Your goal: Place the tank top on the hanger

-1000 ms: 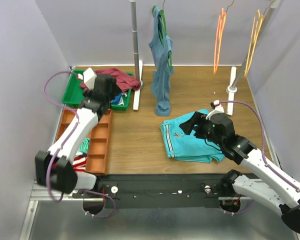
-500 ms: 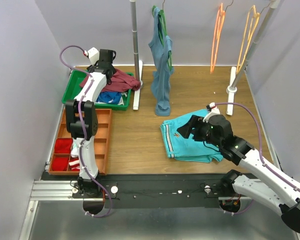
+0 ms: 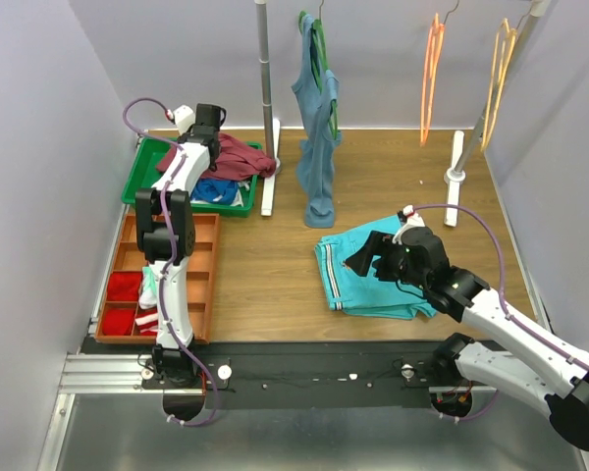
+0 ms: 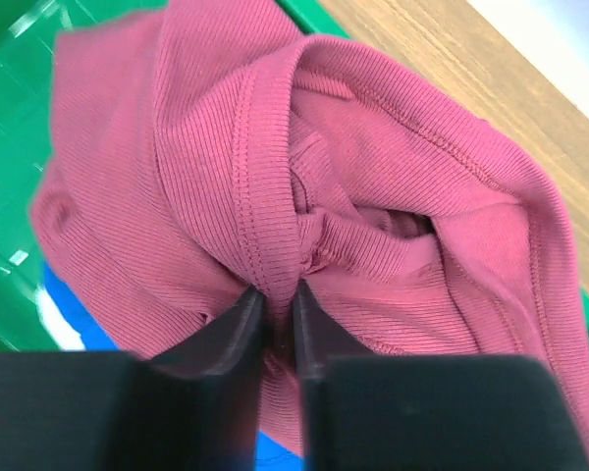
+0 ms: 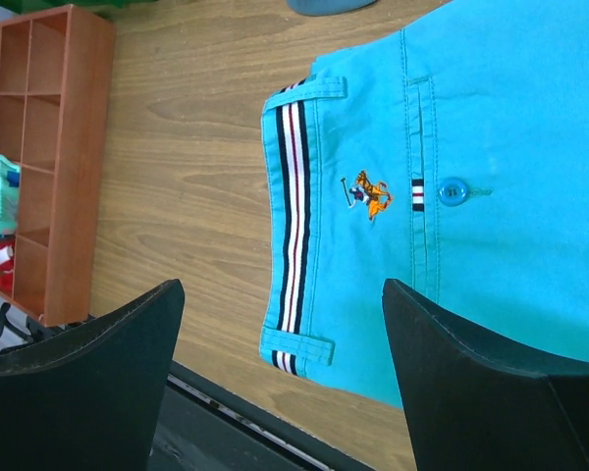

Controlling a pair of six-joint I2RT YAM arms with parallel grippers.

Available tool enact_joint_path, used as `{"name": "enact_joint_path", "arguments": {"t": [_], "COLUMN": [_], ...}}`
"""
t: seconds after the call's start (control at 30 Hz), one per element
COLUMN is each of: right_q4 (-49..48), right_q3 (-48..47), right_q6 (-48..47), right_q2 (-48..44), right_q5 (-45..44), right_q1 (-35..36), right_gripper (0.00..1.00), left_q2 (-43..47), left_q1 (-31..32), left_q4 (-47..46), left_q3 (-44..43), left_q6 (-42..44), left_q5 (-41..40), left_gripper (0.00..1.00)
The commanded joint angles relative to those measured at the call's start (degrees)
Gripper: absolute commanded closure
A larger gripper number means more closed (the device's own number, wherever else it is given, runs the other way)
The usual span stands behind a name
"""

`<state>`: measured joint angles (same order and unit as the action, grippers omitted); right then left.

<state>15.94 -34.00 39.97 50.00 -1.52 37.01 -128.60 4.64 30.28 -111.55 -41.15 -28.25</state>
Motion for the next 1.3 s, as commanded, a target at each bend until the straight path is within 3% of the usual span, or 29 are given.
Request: {"name": "enact_joint_path", "arguments": {"t": [0.0, 0.03, 0.13, 0.43, 0.87, 1.1, 1.27], "right_q4": [-0.65, -0.48, -0.12, 0.84, 1.72, 4.35, 6.38], "right_q3": [-0.19, -0.36, -0.72, -3.18, -7.57, -10.29, -11.71], "right_q6": [-1.38, -1.38, -1.38, -1.91, -2.70, -3.23, -2.79], "right_q2": [-0.60, -0.43, -0.51, -0.17, 0.98, -0.43, -3.06], "right_q5": [0.38, 0.38, -0.06, -1.56, -1.82, -1.29, -1.73], "right_q1": [-0.19, -0.28, -0.19, -0.19, -0.28, -0.19, -0.19], "right_gripper": [0.11, 0.11, 0.11, 0.11, 0.11, 0.11, 0.11], "left_q2": [5.19, 6.07, 9.14, 20.31, 39.89, 56.24, 71.34], "left_q1": [-0.43, -0.43, -0.43, -0.51, 1.84, 11.42, 19.69], "left_q4": [-0.75, -1.10, -0.14, -2.06, -1.81, -1.89, -5.05], "left_q3": [-2.44, -3.32, -5.95, -6.23, -5.18, 6.50, 26.26], "left_q6": [4.31, 5.28, 8.09, 12.23, 9.16, 7.49, 1.70], "left_q5": [-3.56, -3.48, -4.61, -1.46, 15.59, 17.52, 19.02], "left_gripper": [0.85, 0.92, 1.00, 1.00, 1.00, 1.00, 1.00]}}
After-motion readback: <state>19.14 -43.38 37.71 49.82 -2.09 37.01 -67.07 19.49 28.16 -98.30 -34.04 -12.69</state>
